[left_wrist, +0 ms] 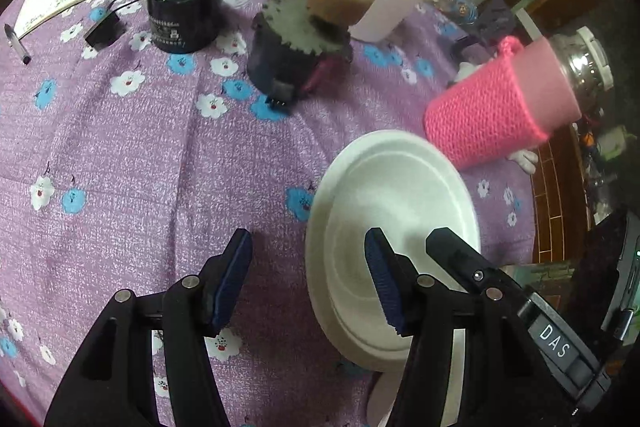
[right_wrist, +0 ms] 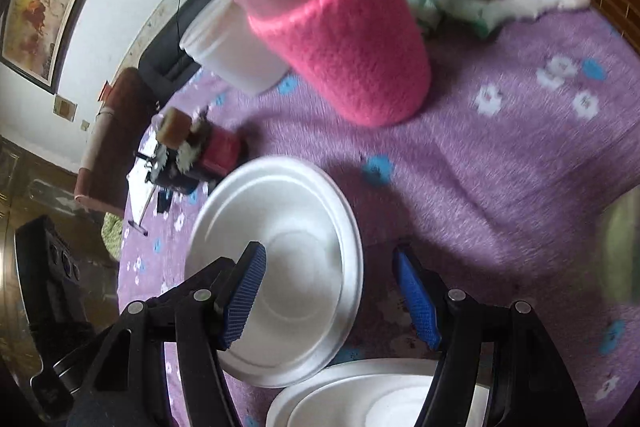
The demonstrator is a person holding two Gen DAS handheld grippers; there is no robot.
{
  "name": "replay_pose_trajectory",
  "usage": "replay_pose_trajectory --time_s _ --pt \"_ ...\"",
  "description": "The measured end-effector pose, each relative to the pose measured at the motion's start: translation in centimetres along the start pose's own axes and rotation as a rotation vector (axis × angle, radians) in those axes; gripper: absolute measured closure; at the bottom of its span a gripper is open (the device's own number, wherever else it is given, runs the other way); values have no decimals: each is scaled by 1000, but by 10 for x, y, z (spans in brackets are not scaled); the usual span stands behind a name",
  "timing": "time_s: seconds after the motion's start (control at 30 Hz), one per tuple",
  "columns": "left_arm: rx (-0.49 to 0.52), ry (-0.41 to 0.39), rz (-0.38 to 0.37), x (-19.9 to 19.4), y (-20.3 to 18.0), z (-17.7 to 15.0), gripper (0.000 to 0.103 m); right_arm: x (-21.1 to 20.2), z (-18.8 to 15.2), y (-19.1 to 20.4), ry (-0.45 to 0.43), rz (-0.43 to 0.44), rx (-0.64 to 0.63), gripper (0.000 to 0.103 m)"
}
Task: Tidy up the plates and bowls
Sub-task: 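Move the right tool to the white bowl beside the pink thermos, then close the right tool on that white bowl rim, then carry the white bowl over the stacked plates and bowls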
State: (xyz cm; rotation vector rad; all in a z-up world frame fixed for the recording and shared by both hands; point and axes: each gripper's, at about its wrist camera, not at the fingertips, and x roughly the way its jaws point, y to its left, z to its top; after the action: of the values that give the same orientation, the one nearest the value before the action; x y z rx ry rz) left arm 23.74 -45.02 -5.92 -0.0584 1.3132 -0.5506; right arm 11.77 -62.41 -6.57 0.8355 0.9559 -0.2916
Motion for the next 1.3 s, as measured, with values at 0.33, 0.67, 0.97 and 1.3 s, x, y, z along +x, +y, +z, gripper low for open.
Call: replay_pose_trajectory --time_s 0.33,0.67,0.97,1.3 --pt "-36 18 47 1 14 -5 46 6 1 -3 53 161 14 47" --pt "-40 -39 26 -12 27 -8 84 13 3 -9 60 172 34 94" --pt "-19 -66 40 -32 26 -19 89 5 -1 -2 43 182 22 94" --pt "-63 -180 72 -107 47 -49 89 -29 -28 56 -5 250 -118 93"
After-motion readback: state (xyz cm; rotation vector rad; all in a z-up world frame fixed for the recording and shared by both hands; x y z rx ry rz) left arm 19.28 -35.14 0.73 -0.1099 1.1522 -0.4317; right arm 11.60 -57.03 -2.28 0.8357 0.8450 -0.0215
